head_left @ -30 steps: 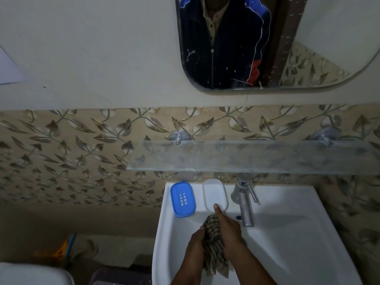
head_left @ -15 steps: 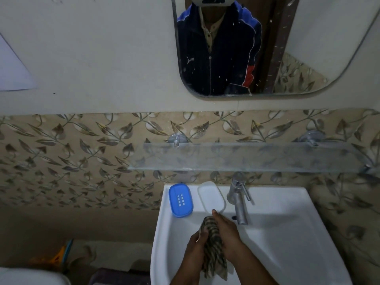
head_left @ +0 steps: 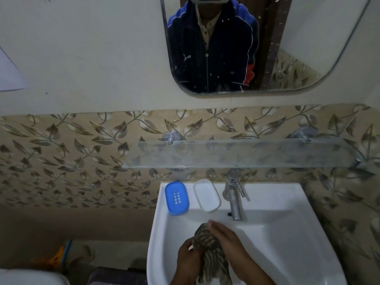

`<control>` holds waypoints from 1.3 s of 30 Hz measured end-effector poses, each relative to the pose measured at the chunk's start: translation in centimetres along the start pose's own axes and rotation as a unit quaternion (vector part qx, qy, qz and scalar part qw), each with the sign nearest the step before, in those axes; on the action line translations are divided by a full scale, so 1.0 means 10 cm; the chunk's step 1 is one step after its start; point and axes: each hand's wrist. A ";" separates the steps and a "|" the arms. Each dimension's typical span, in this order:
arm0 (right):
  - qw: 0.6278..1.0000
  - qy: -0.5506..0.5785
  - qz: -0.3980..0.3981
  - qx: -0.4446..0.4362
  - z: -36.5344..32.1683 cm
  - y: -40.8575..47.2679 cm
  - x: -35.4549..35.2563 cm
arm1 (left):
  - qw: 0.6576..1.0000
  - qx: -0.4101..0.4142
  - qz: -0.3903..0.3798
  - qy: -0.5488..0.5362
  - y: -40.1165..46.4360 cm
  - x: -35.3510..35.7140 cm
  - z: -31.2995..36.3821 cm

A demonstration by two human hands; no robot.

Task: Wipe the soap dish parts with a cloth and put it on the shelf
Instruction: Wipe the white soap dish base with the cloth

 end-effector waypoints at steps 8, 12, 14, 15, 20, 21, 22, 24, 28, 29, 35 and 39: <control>0.997 -0.008 0.036 -0.063 0.20 -0.25 -0.83 | 0.984 0.083 -0.122 -0.095 -0.15 0.62 0.02; 0.986 0.105 0.124 -0.046 -0.05 -0.05 -1.49 | 0.987 0.132 0.032 -0.084 -0.06 0.69 0.09; 0.973 0.153 0.160 -0.061 -0.26 0.10 -1.76 | 0.985 0.122 0.078 -0.098 0.01 0.65 0.11; 0.967 0.174 0.173 -0.076 -0.39 0.13 -1.85 | 0.984 0.115 0.093 -0.100 0.04 0.62 0.10; 0.959 0.214 0.163 -0.085 -0.80 0.44 -2.09 | 0.982 0.113 0.116 -0.101 0.17 0.63 0.06; 0.960 0.211 0.164 -0.083 -0.84 0.48 -2.11 | 0.982 0.110 0.112 -0.100 0.18 0.64 0.05; 0.959 0.209 0.171 -0.087 -0.84 0.59 -2.16 | 0.983 0.108 0.109 -0.099 0.19 0.65 0.05; 0.953 0.196 0.207 -0.099 -0.85 0.72 -2.20 | 0.983 0.108 0.109 -0.101 0.20 0.65 0.05; 0.939 0.178 0.273 -0.111 -0.80 0.78 -2.15 | 0.981 0.117 0.114 -0.107 0.22 0.64 0.07; 0.938 0.185 0.271 -0.112 -0.81 0.70 -2.10 | 0.981 0.116 0.114 -0.108 0.22 0.64 0.08; 0.953 0.153 0.239 -0.103 -0.78 0.71 -2.03 | 0.981 0.117 0.111 -0.104 0.25 0.58 0.11; 0.949 0.161 0.249 -0.105 -0.79 0.71 -1.95 | 0.978 0.116 0.117 -0.131 0.24 0.60 0.21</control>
Point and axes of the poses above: each hand's wrist, its own y-axis towards the middle knuckle, its own x-axis out of the palm, z = x × y, and after that the axes turned 10 degrees about x, right-handed
